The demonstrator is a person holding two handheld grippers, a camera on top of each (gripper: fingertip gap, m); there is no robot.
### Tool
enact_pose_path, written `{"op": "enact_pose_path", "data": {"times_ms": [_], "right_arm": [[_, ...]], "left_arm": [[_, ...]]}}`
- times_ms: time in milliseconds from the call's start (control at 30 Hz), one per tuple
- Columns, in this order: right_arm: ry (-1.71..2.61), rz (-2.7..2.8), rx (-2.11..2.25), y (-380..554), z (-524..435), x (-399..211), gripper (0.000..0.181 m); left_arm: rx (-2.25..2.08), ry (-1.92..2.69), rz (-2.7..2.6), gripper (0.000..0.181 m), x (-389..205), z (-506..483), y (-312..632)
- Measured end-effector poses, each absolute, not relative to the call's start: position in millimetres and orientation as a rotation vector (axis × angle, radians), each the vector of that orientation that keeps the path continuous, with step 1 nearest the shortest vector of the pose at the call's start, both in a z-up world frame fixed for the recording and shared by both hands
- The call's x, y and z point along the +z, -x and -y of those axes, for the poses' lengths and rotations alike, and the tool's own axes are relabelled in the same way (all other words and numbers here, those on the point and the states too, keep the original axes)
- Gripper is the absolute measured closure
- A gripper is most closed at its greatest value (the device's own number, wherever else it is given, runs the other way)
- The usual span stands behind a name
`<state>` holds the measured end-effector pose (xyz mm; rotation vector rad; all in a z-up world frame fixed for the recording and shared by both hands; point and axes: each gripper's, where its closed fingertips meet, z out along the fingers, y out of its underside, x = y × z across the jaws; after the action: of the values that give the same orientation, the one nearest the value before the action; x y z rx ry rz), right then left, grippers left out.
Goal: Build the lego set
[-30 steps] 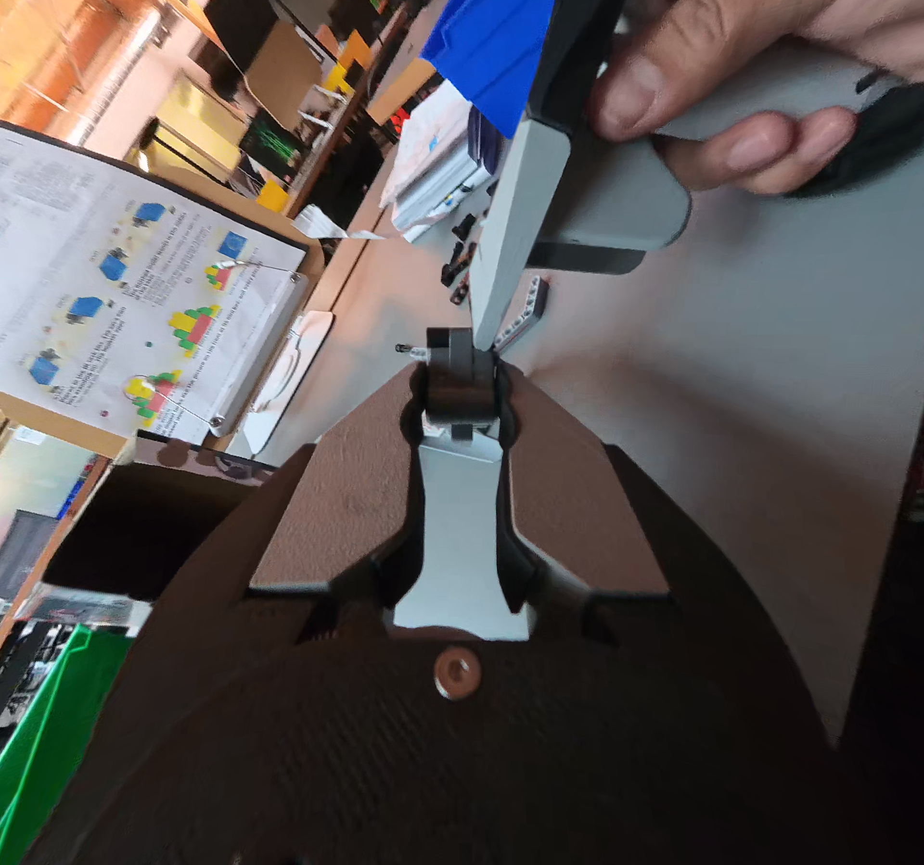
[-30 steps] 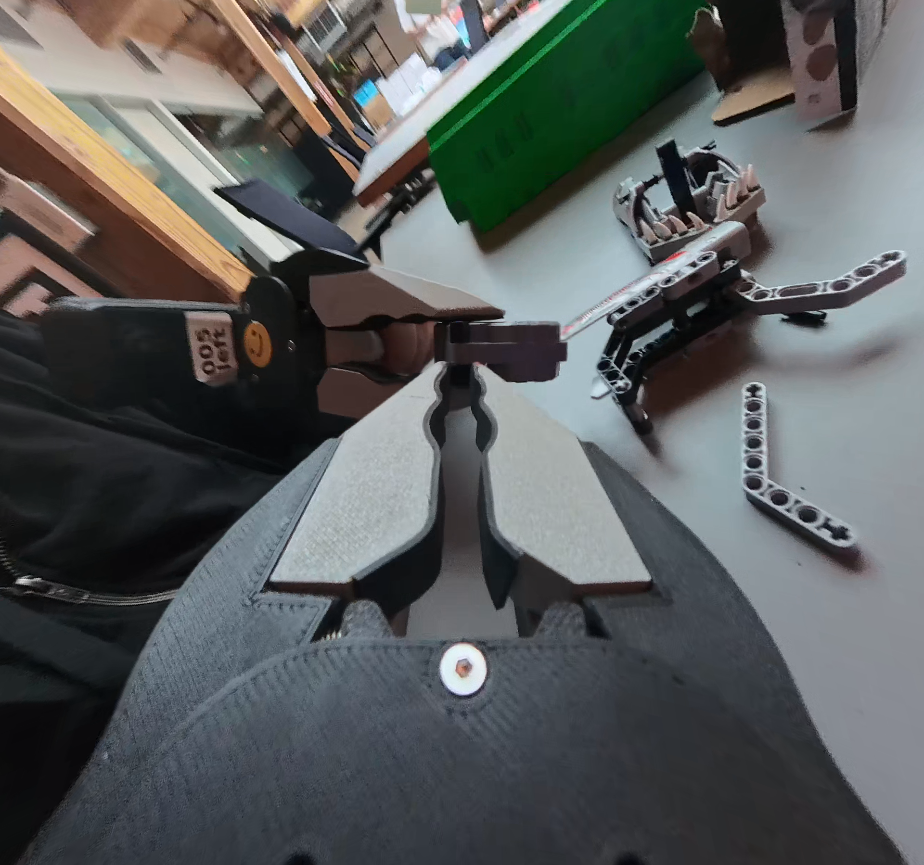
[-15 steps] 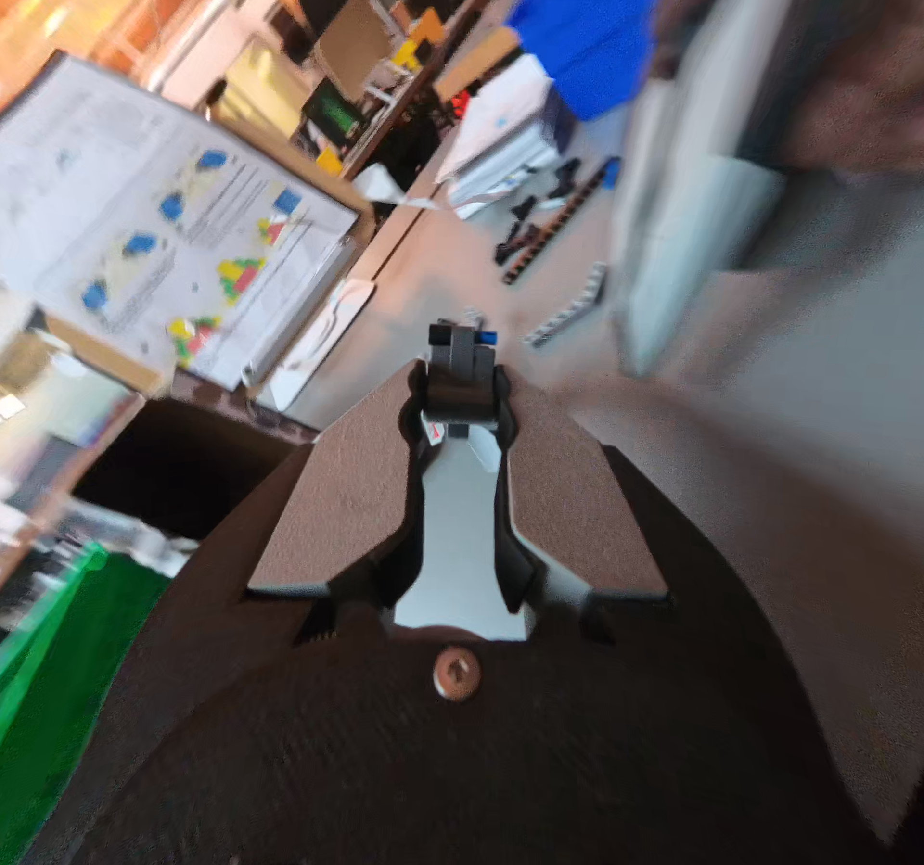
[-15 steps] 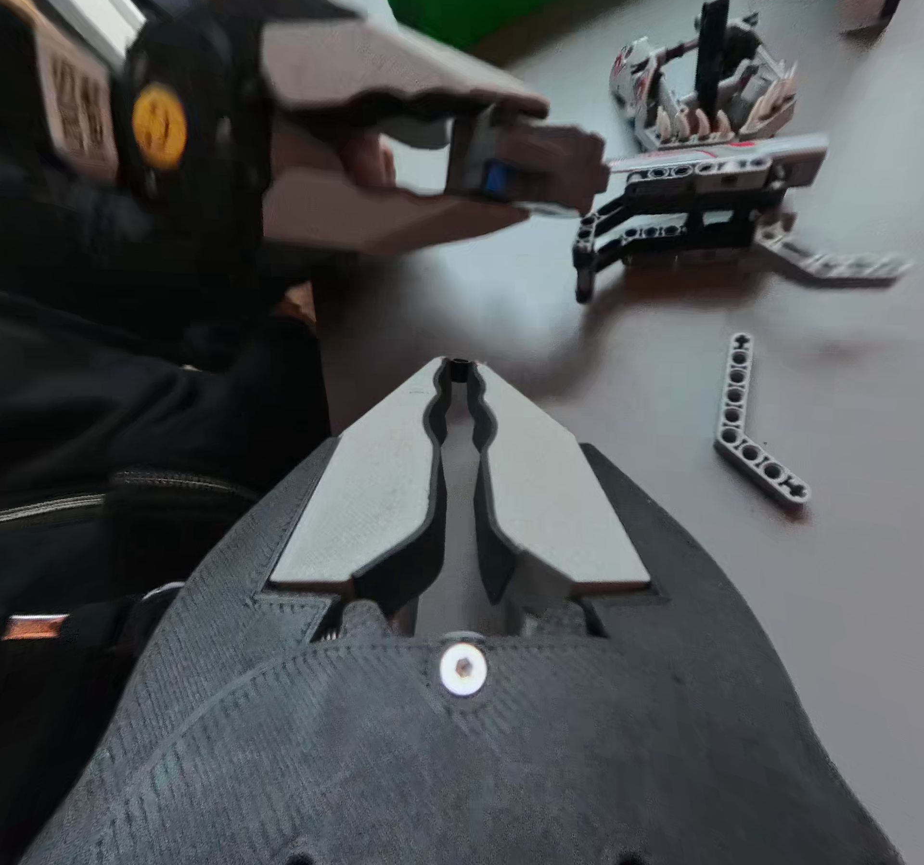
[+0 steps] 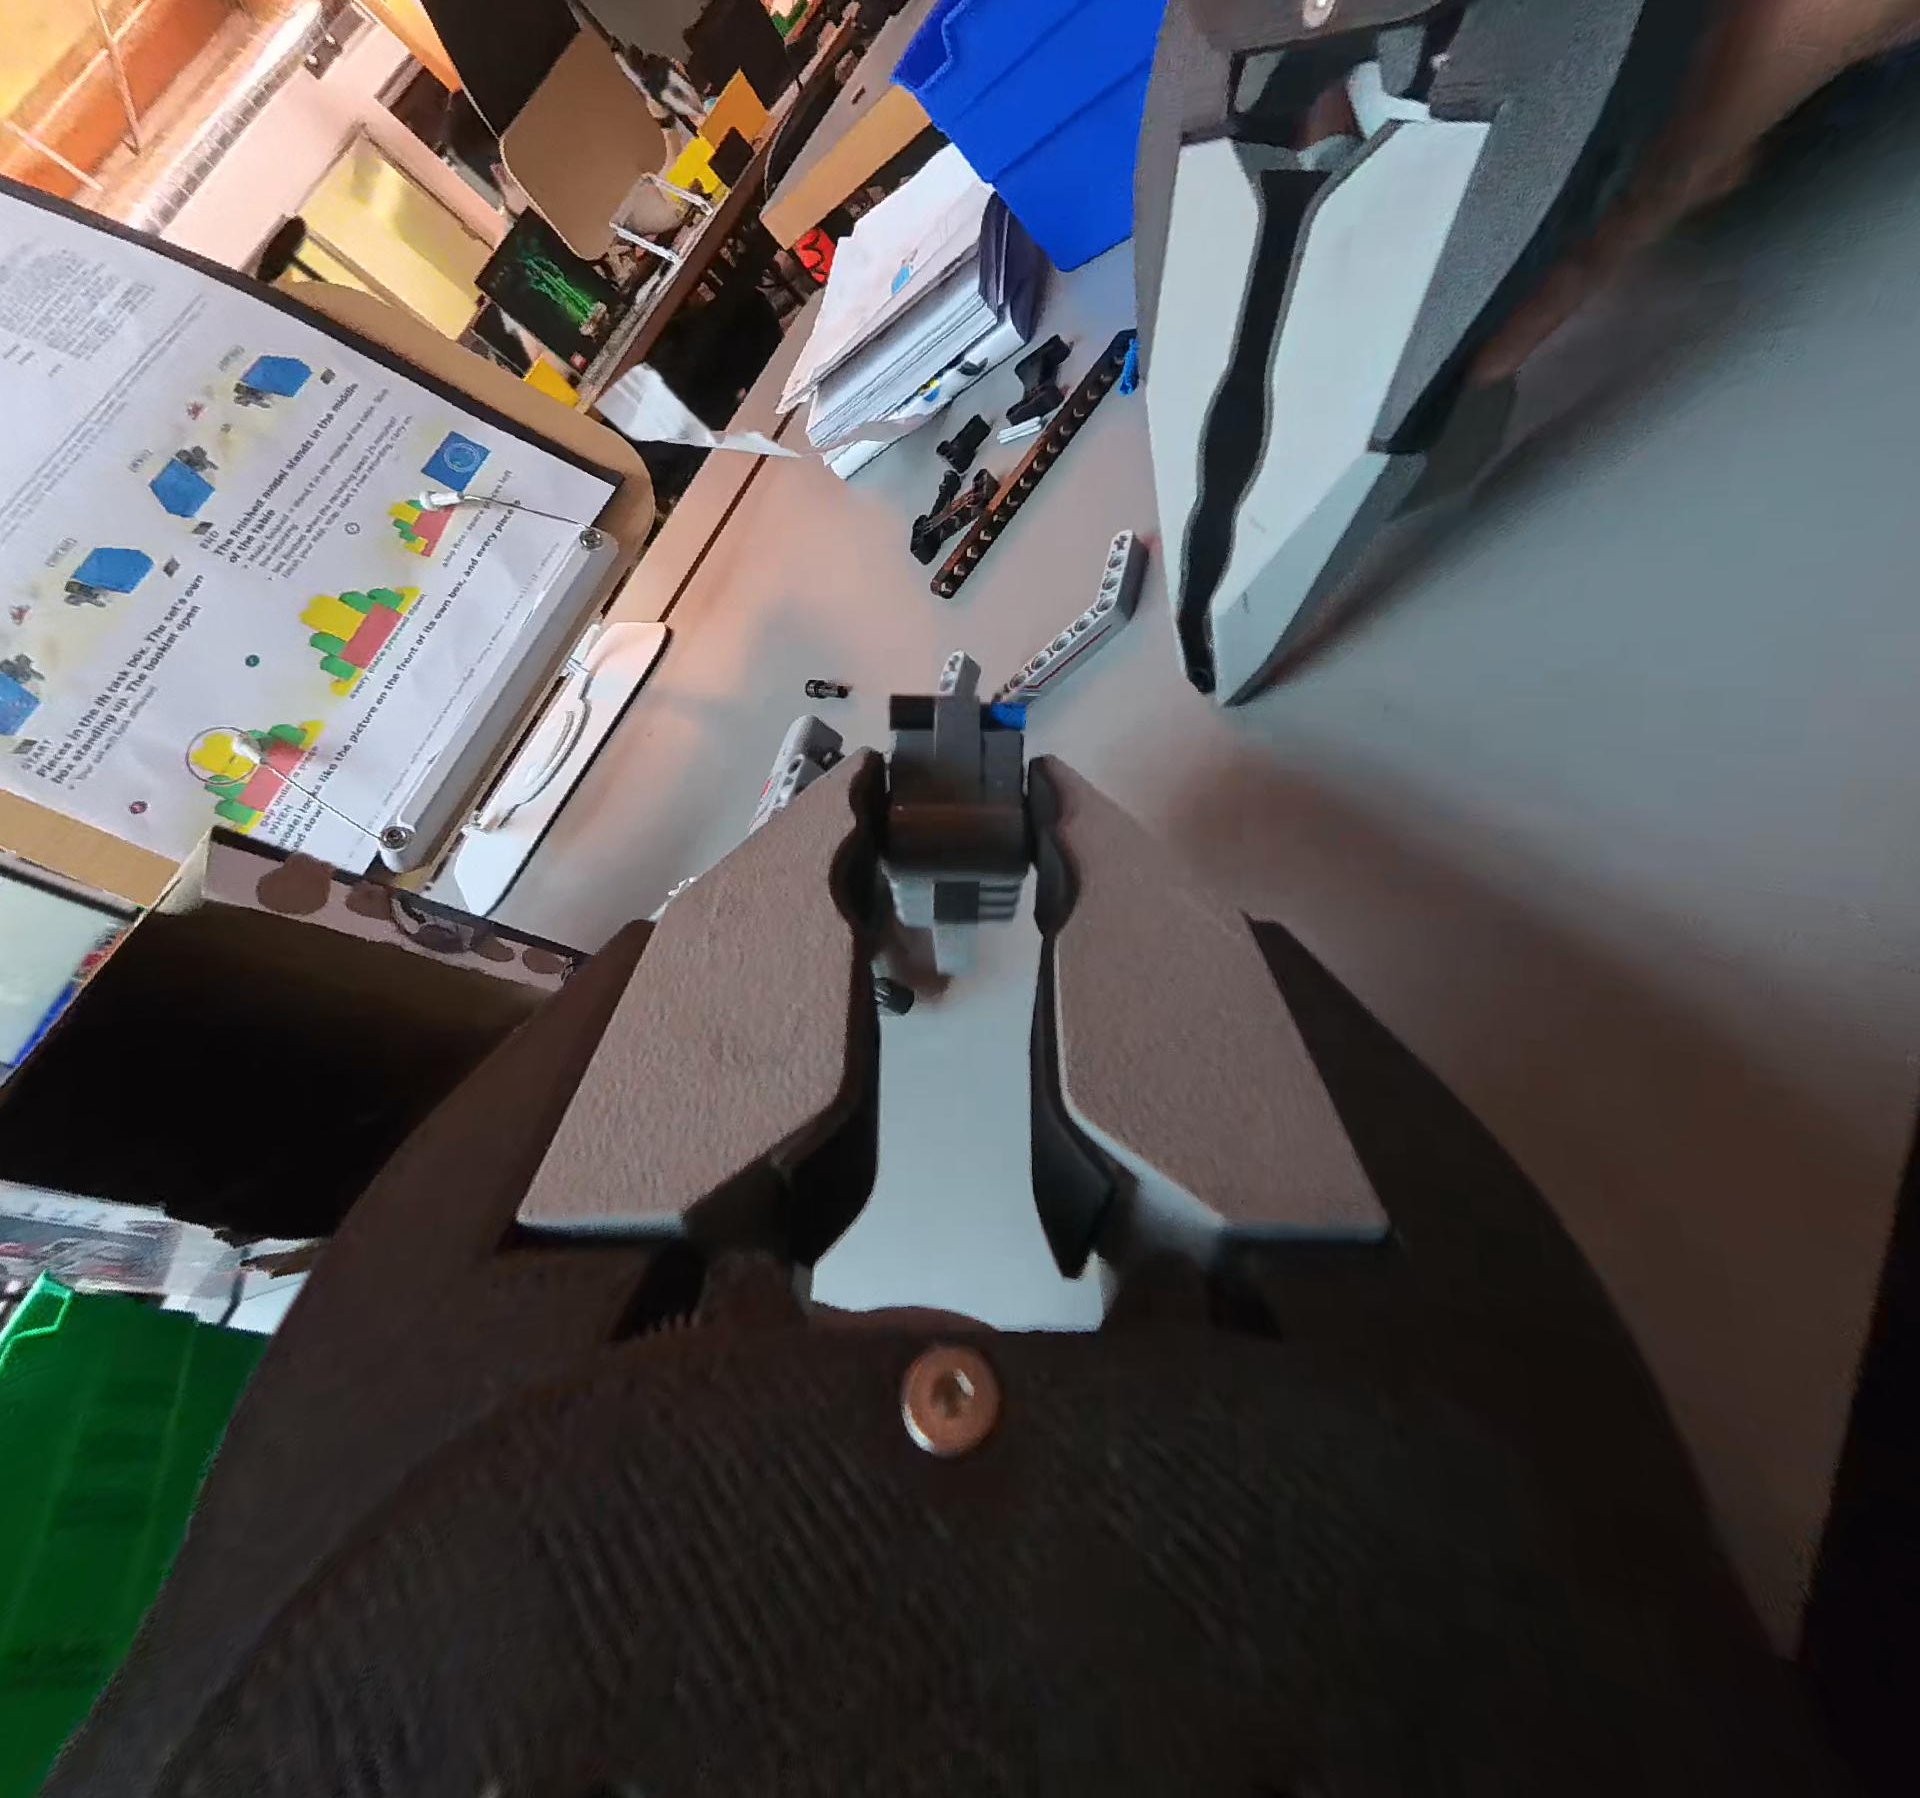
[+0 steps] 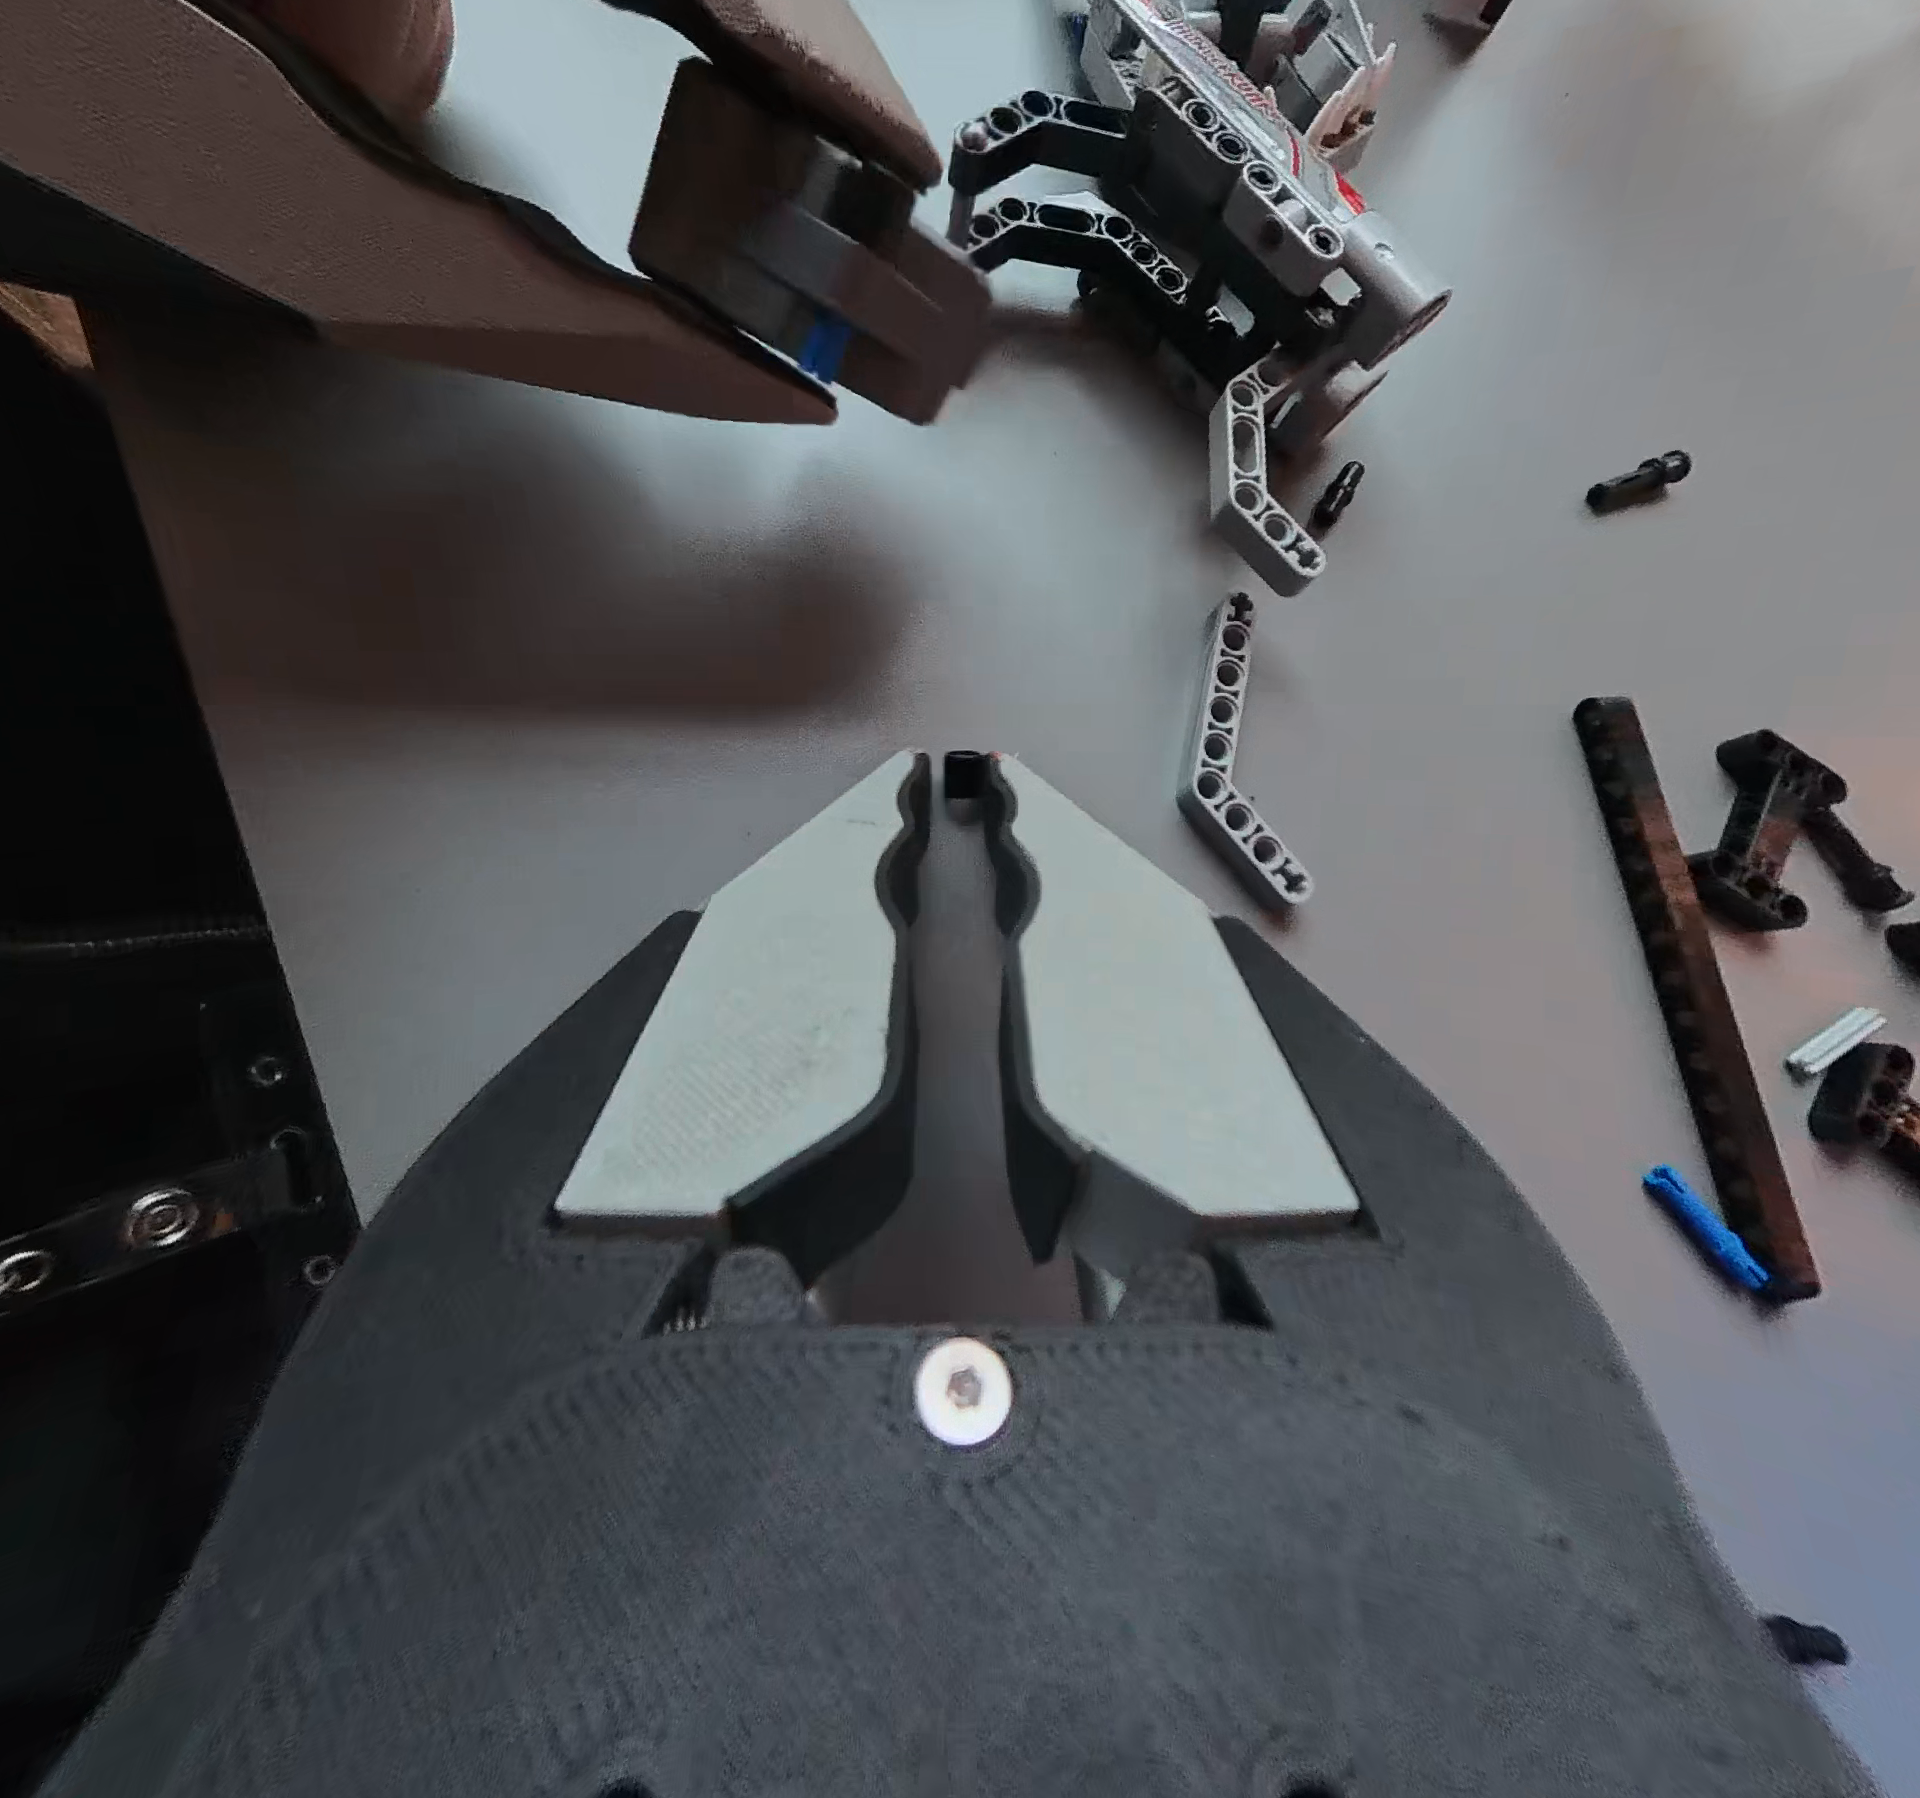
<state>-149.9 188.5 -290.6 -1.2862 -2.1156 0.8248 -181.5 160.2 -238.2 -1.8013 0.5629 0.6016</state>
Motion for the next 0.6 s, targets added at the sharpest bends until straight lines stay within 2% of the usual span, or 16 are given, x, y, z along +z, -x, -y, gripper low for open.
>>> {"op": "enact_pose_path", "data": {"times_ms": [133,300,467,600], "right_arm": [[1.257,2.115,0.831,147.6,-192.5,-289.0,0.152],[1.238,2.124,0.844,145.7,-193.4,-287.8,0.146],[1.296,2.118,0.855,145.3,-195.6,-290.4,0.152],[1.288,2.089,0.888,145.4,-196.2,-284.7,0.143]], "left_arm": [[0.614,1.806,-0.571,0.157,-239.7,-160.4,181.4],[0.605,1.820,-0.593,0.157,-243.0,-160.9,180.1],[0.619,1.828,-0.612,0.157,-245.9,-161.3,179.3],[0.610,1.822,-0.592,0.157,-243.4,-161.2,180.8]]}}
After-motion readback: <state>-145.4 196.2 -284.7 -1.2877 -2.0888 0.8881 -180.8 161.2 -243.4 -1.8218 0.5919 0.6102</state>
